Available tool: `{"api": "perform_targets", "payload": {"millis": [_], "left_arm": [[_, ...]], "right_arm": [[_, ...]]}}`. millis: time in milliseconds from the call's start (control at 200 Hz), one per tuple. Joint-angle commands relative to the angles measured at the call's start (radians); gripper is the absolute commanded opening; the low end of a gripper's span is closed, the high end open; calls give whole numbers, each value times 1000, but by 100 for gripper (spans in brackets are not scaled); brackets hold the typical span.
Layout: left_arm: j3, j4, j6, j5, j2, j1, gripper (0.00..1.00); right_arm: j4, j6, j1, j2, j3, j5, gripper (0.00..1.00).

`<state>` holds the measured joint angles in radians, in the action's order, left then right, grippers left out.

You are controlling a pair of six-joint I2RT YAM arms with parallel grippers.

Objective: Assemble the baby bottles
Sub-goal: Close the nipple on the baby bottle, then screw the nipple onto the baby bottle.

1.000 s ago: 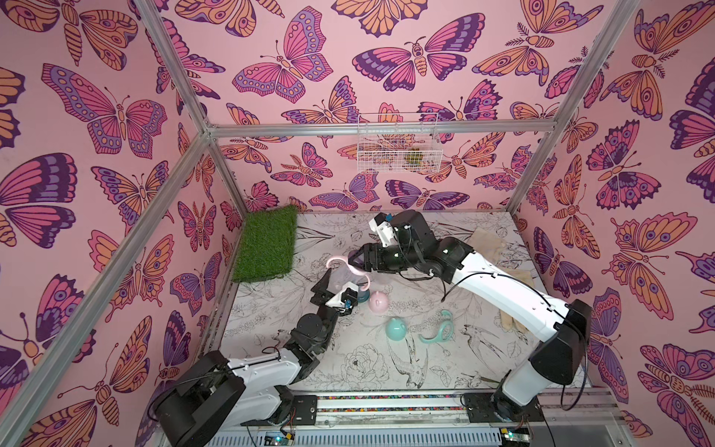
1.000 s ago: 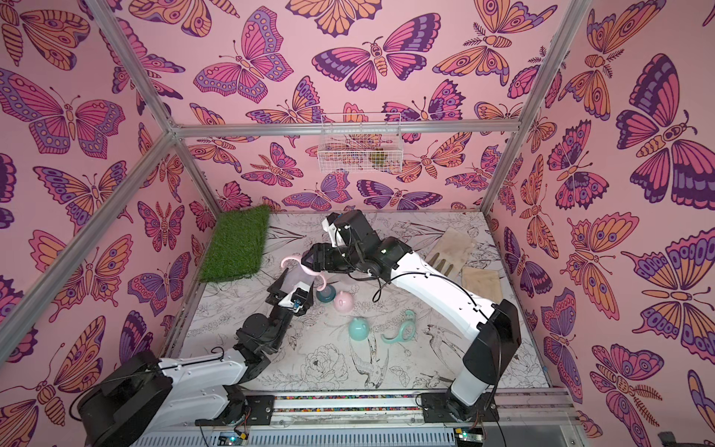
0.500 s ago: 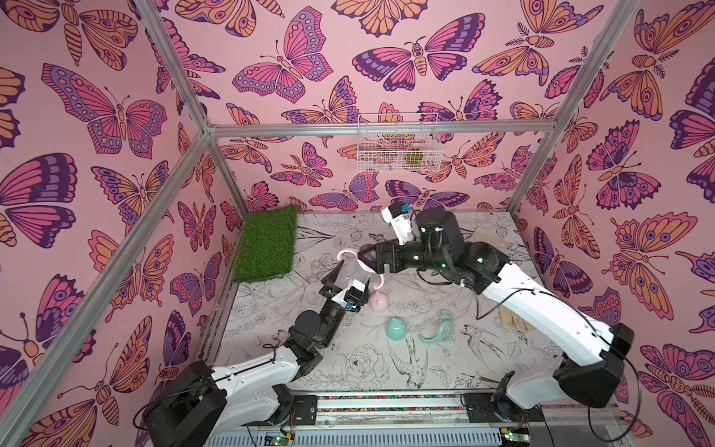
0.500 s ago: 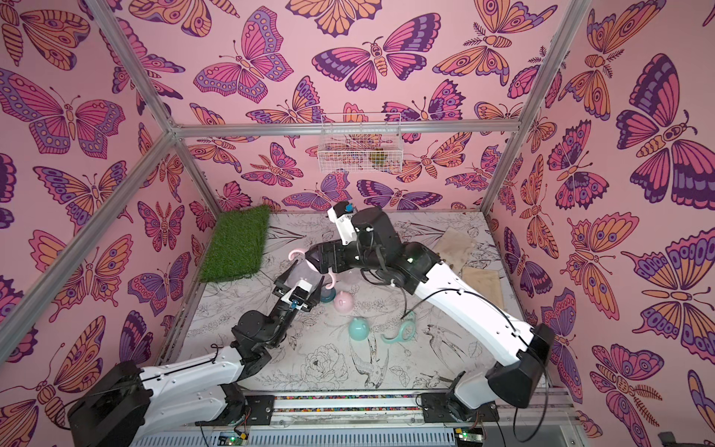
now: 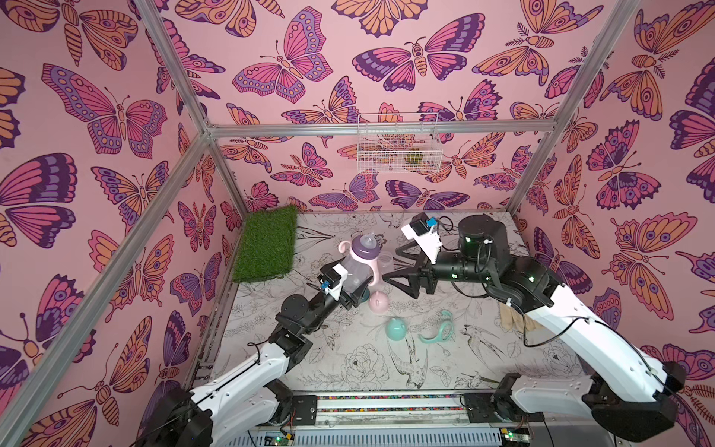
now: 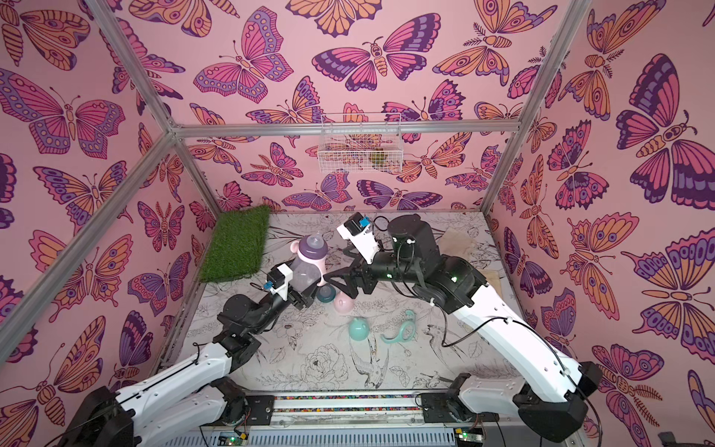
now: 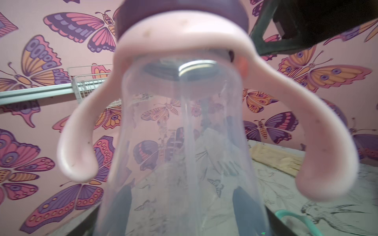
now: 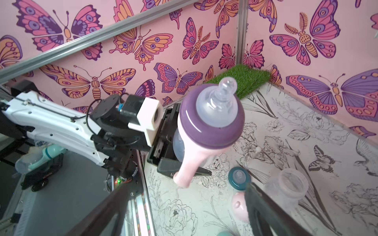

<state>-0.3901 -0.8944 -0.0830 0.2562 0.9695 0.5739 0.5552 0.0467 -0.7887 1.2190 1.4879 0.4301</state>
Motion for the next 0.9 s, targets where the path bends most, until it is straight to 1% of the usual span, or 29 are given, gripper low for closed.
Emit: {"api": "perform_targets", "payload": {"millis": [0,95,165,376,406,571,746,896], "left_arm": [[-40,-30,170,243,-14,-31,0],[-55,-65,224,351,4,-45,0],[-62,-119,266,416,25,-49,0],[-79,-258,371,536,82,-55,0],[-81,-271,381,547,88,-55,0],[-86,-345,436,589,115,-57,0],[-85,-347,434,597,120,-58,0],[-85,-347,433,602,127,-59,0]], "right_arm": [[-30,-121,29,-36,-20,83,91],[-87,-145,34,-44,-31,150,93],[-121,-157,36,-34,-28,164,94],[-180,-144,51,20,6,207,94],[-185,-143,51,28,12,238,94],[-204,-134,54,66,40,279,92],[-229,-118,54,90,49,326,84],[-239,-110,55,93,51,346,81]]}}
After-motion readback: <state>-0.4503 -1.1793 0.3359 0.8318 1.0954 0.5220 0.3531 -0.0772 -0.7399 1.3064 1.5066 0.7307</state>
